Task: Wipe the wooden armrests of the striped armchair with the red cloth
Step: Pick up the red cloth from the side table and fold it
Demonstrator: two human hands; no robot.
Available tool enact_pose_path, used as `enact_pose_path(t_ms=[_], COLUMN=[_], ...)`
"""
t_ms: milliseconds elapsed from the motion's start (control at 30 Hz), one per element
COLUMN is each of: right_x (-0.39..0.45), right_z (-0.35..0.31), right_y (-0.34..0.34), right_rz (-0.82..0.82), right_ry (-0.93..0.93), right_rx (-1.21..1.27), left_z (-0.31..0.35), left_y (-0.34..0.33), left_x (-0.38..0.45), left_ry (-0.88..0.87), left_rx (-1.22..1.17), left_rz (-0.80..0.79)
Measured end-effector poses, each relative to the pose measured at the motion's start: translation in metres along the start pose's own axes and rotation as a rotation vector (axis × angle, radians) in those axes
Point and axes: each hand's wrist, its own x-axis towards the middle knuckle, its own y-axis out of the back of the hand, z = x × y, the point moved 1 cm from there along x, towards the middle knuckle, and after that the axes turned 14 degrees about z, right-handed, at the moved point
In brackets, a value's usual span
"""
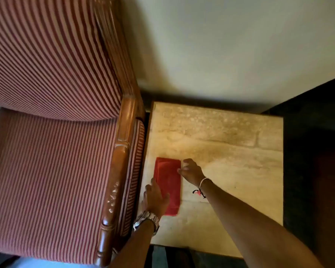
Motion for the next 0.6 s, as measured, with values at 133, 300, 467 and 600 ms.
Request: enact_pose_path(t_ms=[133,300,467,600], right_x=[0.013,0.024,0.018,-0.007], right_z=[0.023,0.030,0.035,0.023], right_y=[-0.031,-0.053,-0.069,-0.055], right_rz=[0.160,0.175,0.180,0.157], right_ry=[-0.043,-0.019,0.046,-0.065], right_rx=[0.232,0.319,0.389,0.635], left_z=[-0.023,-0.033,-0.046,-0.040], left_y=[-0.032,-0.044,-0.049,-0.040], left_x=[0.011,0.032,0.043,0.020], left_ry=[0.116,0.198,0.163,0.099], left_rx=[-0.102,-0.291,-0.262,-0.310], left_rz=[0.028,0.185,0.160,0.190])
